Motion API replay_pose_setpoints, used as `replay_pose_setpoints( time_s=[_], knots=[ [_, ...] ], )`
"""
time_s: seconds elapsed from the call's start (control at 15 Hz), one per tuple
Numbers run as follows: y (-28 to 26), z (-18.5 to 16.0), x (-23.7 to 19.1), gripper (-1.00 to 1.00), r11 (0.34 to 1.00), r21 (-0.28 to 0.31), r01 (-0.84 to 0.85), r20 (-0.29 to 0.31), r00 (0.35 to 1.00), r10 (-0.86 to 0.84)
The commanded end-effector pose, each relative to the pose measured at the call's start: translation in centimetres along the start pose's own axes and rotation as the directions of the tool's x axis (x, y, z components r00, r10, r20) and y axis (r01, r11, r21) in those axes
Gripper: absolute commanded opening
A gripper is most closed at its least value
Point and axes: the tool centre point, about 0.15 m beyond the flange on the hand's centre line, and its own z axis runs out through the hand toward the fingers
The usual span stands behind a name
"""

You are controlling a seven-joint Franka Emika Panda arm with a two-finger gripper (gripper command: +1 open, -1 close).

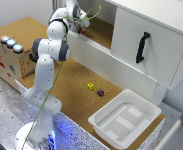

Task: Place the pink object on the table

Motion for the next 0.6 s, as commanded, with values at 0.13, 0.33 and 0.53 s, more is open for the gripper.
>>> replay_pose_setpoints(
  time_s=[0.13,0.33,0.53],
  knots=[
    [3.3,-6.6,-6.3,-1.00,1.000,0.022,-0.017,-0.012,1.000,0.017],
    [4.2,-7.3,-11.4,-1.00,0.999,0.035,-0.026,-0.005,1.000,0.026],
    [5.1,-7.9,-17.4,-1.00,0.998,0.043,-0.038,0.013,0.999,0.037]
  ],
)
